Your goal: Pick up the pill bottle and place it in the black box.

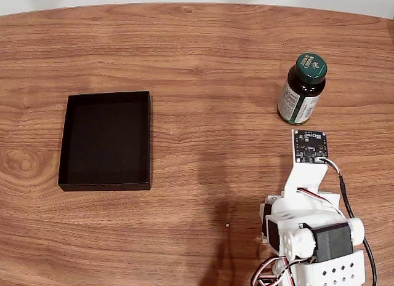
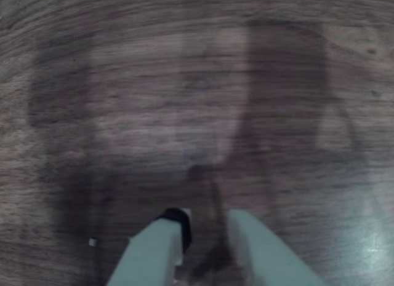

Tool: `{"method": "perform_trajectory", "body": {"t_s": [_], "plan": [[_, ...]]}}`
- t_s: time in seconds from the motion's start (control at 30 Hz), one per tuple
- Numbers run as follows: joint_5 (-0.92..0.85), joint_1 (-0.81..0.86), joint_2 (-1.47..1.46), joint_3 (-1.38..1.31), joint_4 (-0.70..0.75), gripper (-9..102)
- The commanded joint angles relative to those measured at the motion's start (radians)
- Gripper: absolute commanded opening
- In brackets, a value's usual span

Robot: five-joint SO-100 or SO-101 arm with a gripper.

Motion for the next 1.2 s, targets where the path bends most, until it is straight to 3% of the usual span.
{"method": "perform_trajectory", "body": {"t_s": [0.0, 0.37, 0.7, 1.17], "plan": [[0.0, 0.009, 0.0, -0.017, 0.176, 4], [0.043, 0.008, 0.0, -0.017, 0.173, 4], [-0.041, 0.104, 0.002, -0.017, 0.012, 4], [0.094, 0.141, 0.002, -0.017, -0.104, 12]]}}
